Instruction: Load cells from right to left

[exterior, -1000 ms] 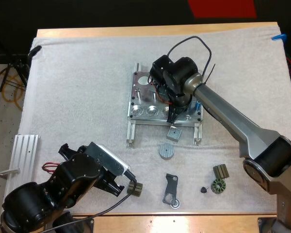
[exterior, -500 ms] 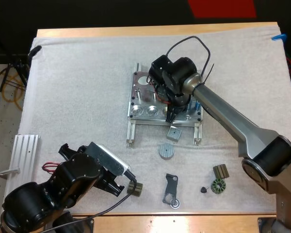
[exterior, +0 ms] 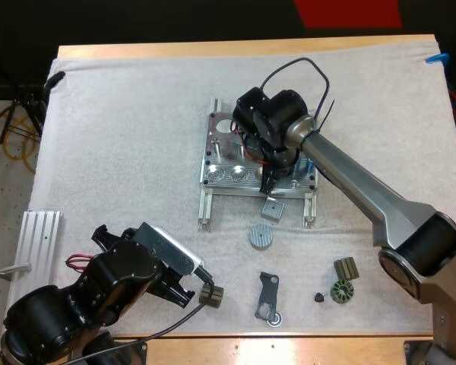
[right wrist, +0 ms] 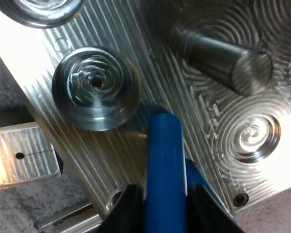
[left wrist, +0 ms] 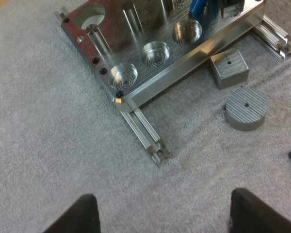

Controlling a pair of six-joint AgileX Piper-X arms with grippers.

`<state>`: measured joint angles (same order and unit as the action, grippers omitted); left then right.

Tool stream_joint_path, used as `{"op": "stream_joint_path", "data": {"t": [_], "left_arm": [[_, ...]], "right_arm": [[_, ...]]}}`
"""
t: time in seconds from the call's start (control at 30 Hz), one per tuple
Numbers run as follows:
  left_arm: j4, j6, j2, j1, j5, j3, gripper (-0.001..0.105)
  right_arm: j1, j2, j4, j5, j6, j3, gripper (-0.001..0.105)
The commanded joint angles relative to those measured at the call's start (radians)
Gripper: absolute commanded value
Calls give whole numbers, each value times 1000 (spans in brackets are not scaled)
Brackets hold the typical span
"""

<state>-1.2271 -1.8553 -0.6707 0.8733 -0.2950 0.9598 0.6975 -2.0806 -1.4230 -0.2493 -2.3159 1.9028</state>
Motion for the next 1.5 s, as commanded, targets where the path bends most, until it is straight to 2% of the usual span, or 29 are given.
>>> {"op": "stream_joint_path", "data": {"t": [0.0, 0.63, 0.9, 1.47], "left_arm": [[-2, -2, 7, 5, -16, 3, 57], [-2, 6, 7, 5, -16, 3, 57], [-2, 6, 7, 5, -16, 3, 57], [-2, 6, 7, 5, -16, 3, 57]], "right_arm": [[-5, 4, -45, 0, 1, -6, 0], [-5, -13, -23, -27, 3, -9, 0], [-5, -17, 28, -27, 1, -9, 0], [-5, -35, -5, -37, 1, -9, 0]]}}
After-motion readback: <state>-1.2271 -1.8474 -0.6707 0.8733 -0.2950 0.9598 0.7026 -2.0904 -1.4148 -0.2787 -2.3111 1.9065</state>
